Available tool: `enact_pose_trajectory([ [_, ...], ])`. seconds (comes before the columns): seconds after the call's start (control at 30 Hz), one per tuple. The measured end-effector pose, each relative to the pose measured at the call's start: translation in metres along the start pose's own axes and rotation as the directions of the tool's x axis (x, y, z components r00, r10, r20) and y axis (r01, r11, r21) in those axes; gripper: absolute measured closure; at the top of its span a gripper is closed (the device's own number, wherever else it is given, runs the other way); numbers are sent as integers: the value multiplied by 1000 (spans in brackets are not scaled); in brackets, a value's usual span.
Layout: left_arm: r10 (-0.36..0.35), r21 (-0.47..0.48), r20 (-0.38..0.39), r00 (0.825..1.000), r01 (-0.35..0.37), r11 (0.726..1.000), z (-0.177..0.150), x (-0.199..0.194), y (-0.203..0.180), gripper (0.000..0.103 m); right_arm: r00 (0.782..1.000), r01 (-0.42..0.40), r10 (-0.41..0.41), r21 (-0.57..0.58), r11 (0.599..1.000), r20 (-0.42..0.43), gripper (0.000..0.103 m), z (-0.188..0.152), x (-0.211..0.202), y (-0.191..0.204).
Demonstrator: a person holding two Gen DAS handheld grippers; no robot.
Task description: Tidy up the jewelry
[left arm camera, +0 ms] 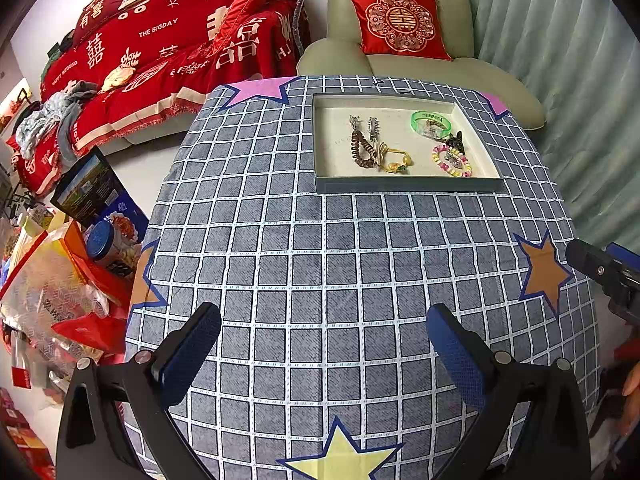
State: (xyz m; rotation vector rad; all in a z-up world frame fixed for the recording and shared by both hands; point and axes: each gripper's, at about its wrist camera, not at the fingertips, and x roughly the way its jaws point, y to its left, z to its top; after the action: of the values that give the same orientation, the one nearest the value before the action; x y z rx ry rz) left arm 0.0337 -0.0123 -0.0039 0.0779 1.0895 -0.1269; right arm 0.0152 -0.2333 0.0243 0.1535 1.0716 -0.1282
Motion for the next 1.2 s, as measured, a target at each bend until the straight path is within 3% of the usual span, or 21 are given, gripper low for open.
enact_pose_trajectory([
  [1.2,2,1,-18,1000,-2,1000,3,8,2,0,1000,2,-2,-1,1000,-5,12,1,3,3],
])
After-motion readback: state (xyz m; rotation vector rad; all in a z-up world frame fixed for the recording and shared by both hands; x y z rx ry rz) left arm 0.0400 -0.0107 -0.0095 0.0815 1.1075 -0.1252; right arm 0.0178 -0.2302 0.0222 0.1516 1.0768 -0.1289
